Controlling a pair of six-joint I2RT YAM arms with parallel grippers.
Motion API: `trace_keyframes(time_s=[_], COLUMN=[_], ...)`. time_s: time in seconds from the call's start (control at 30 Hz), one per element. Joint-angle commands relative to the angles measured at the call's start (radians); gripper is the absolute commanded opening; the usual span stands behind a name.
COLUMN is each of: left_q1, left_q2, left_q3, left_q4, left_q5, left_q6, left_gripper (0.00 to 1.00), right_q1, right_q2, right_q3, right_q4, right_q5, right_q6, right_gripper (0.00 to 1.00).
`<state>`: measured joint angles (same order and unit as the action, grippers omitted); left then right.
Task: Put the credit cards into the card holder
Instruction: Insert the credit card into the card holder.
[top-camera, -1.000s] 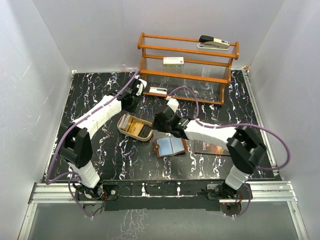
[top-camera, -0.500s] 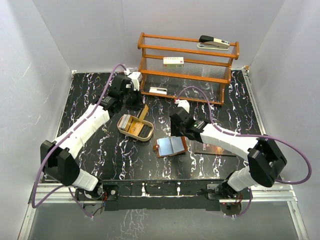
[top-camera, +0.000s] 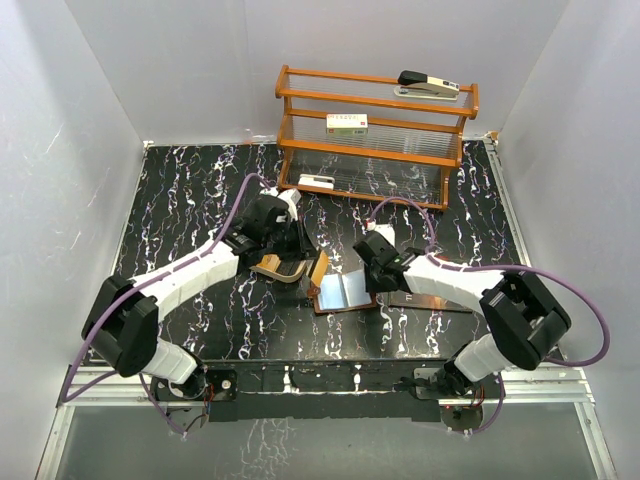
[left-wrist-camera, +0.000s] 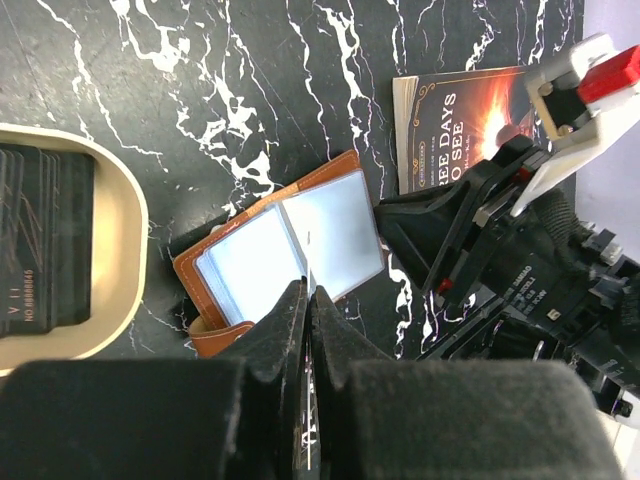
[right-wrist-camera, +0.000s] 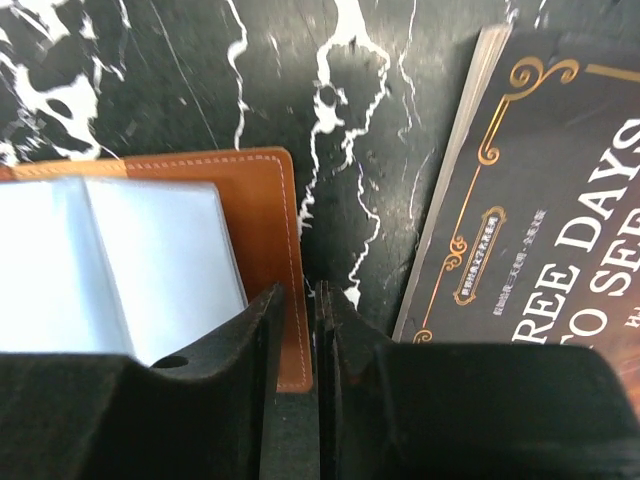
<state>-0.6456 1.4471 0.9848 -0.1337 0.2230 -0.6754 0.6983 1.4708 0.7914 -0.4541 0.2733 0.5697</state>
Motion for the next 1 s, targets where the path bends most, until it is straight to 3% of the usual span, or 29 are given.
trace_keyframes(time_s=[0.0,0.37,0.53,0.97], left_q1=[-0.033,-0.087,-0.103,-0.133], left_q2=[-0.024,0.062,0.069,0.106], left_q3=[-0.039,-0.065,-0.086,-0.108], left_q4=[0.122,0.198,0.205,0.227], left_q5=[-0.019,-0.028,-0.093,-0.152], left_q6=[-0.087,-0.101,-0.143,-0.209], left_gripper=[0.00,0.00,0.00,0.00], right_q1=[0.000,0.000,0.000,0.000], right_q2=[-0.029,-0.212,-0.255,-0.074], right_q3=[-0.040,0.009,0.048,0.043], right_q4=[0.042,-0.095,-0.066,0.028], right_q5=[-0.017,-0.054,-0.097,-0.110], right_q6=[0.055,0.100,0.080,0.014], right_gripper=[0.17,0.17,0.20,0.21])
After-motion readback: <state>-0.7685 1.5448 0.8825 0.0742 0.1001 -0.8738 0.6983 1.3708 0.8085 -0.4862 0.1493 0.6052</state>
